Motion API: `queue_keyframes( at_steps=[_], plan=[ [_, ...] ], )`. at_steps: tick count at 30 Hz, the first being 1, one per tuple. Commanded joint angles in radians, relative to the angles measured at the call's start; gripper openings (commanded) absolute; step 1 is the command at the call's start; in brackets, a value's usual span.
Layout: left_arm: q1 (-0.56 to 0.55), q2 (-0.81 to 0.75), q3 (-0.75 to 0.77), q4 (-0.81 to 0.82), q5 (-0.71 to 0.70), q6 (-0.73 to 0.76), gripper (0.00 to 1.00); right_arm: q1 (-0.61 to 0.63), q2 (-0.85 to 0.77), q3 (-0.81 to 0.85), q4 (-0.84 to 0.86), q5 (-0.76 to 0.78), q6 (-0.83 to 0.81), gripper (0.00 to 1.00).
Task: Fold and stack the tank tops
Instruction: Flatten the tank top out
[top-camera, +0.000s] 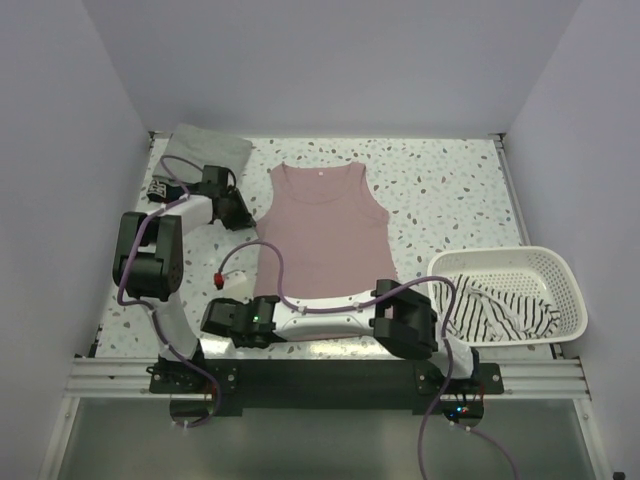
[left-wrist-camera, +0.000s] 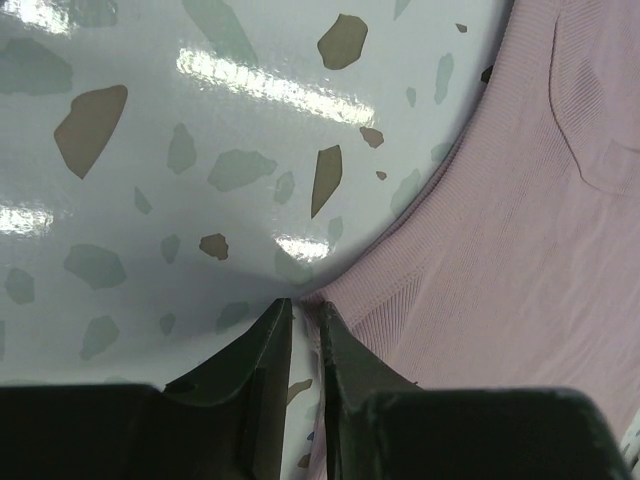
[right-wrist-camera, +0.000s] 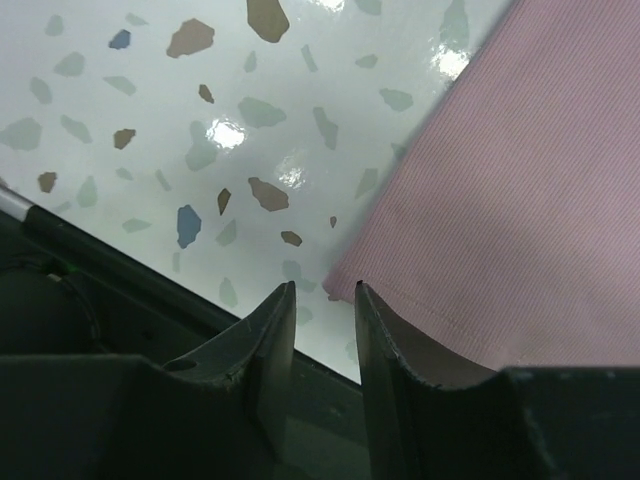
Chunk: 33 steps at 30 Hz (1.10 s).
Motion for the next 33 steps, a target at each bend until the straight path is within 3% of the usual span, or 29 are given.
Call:
queue_keyframes(
  at_steps=[1, 13, 15, 18, 22, 33],
  plan=[
    [-0.003, 0.004, 0.035, 0.013, -0.026, 0.024, 0.21, 0.007, 0.034, 0.068, -0.043, 0.058, 0.001, 0.33],
    [-0.003, 0.011, 0.044, 0.013, -0.024, 0.007, 0.15, 0.015, 0.098, 0.071, -0.064, 0.047, 0.012, 0.31],
    [-0.003, 0.011, 0.044, 0.018, -0.023, -0.001, 0.14, 0.015, 0.101, 0.060, -0.066, 0.038, 0.010, 0.27],
    [-0.003, 0.008, 0.046, 0.020, -0.020, -0.010, 0.11, 0.015, 0.094, 0.033, -0.064, 0.033, 0.015, 0.13],
    [-0.003, 0.002, 0.047, 0.023, -0.020, -0.019, 0.08, 0.015, 0.040, -0.031, -0.040, 0.017, 0.012, 0.00],
    [-0.003, -0.015, 0.041, 0.033, -0.026, -0.021, 0.00, -0.001, -0.231, -0.315, 0.086, -0.046, 0.021, 0.00]
  ],
)
